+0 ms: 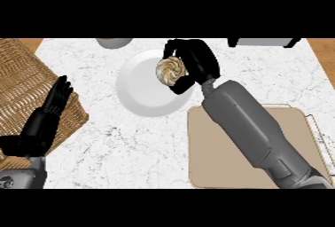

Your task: Pick the cupcake from the tray and place it in the plate

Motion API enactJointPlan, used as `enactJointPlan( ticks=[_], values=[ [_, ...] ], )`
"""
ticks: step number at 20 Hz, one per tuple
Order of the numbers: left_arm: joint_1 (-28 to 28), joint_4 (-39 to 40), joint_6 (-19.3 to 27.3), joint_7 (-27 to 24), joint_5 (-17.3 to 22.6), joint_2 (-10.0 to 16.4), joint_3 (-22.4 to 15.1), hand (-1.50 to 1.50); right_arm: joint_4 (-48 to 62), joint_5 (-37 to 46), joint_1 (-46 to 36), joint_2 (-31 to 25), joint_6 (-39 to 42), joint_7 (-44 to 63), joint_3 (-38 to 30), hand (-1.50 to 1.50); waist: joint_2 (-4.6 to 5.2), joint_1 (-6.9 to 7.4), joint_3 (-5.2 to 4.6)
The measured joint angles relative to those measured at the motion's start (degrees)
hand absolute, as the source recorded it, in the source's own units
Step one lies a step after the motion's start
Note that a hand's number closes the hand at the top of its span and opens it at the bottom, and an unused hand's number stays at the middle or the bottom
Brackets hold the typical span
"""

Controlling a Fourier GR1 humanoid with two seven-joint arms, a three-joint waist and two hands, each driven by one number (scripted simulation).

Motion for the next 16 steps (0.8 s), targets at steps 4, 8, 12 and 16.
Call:
enactJointPlan(
  ticks=[4, 8, 12, 16],
  values=[
    [-0.3, -0.2, -0.5, 0.3, 0.0, -0.2, 0.2, 0.00, 6.8, 0.8, -3.3, 4.2, -2.1, -0.1, -0.3, 1.50, 0.29, 0.61, -0.09],
    [-1.5, 0.2, -1.1, 0.8, -0.2, 0.0, 0.2, 0.00, 11.1, -3.0, -4.4, 6.3, -7.4, 0.3, -2.6, -1.50, 0.74, 1.45, -0.16],
    [-2.0, 0.3, -1.0, 0.2, -0.9, -1.0, -0.4, 0.00, 15.8, -5.8, -6.5, 7.1, -10.7, 2.2, -2.7, -1.50, 0.91, 2.34, -0.16],
    [-2.1, -0.1, -0.9, 0.4, -1.5, -1.5, -0.8, 0.00, 19.5, -9.9, -7.4, 7.4, -11.6, 2.0, -3.5, -1.50, 1.00, 2.87, -0.16]
  ],
)
